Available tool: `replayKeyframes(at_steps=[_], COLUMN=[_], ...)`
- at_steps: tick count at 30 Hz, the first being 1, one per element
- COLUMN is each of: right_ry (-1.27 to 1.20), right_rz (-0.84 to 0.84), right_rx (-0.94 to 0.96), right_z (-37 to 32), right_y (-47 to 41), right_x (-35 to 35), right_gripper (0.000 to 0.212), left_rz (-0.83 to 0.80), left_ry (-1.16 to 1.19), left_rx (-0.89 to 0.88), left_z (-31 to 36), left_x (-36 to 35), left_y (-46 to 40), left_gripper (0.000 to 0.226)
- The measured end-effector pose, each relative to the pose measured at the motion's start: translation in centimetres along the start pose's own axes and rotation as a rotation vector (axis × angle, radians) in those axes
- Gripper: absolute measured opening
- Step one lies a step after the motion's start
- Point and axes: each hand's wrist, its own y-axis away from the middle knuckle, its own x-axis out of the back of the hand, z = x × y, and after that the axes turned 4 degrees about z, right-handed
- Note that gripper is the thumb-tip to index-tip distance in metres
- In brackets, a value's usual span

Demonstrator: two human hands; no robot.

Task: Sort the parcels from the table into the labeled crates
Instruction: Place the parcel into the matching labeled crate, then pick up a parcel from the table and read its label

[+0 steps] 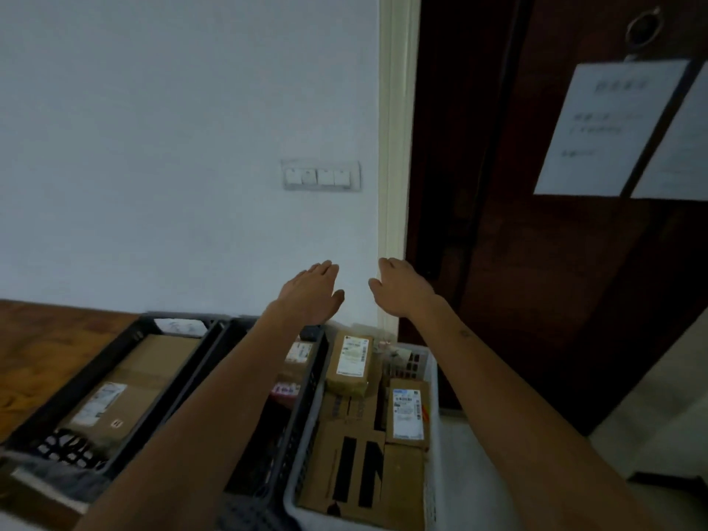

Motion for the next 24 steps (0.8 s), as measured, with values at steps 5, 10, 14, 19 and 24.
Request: replayKeyframes(at_steps=[5,10,14,19,24], right_ry=[0.056,0.065,0.066,0.003,-0.039], right_rz=[0.092,0.119,0.145,0.137,0.116], right_rx=[0.059,0.067,0.097,0.269,0.463], right_z=[-3.1,-7.1,-12.2,-25.0,-39.3], right_y=[2.4,4.2,4.5,4.7,4.6], right_x=[4.7,6.9,7.6,6.3,3.7], right_gripper=[0.048,0.052,0.054,0.055,0.056], left_rz=[0.048,0.105,0.153,0.257,0.325], left_ry=[-0.011,-0.004,0.022,-0.026,-0.082], left_rx=[0.051,0.078,0.122,0.254,0.404], left_z=[-0.8,-2.9,-6.3,-15.4,-25.7], left_x=[5.0,9.0,11.6,16.8,20.3], left_y=[3.0,6.1,9.6,17.1,25.4], left_gripper=[0.06,0.059,0.059,0.059,0.058])
